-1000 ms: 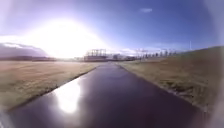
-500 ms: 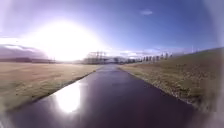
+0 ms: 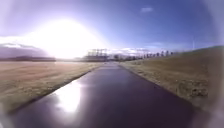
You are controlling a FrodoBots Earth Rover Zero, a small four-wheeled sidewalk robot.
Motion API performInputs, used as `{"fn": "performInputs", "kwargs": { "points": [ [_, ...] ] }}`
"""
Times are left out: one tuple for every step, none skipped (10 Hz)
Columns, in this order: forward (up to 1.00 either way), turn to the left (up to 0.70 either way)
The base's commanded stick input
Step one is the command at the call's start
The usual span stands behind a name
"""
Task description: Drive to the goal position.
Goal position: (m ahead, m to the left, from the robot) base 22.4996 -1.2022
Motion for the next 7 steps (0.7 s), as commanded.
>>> {"fn": "performInputs", "kwargs": {
  "points": [
    [1.00,-0.23],
    [1.00,-0.14],
    [1.00,-0.01],
    [1.00,0.00],
    [1.00,0.00],
    [1.00,0.00],
    [1.00,0.00]
  ]
}}
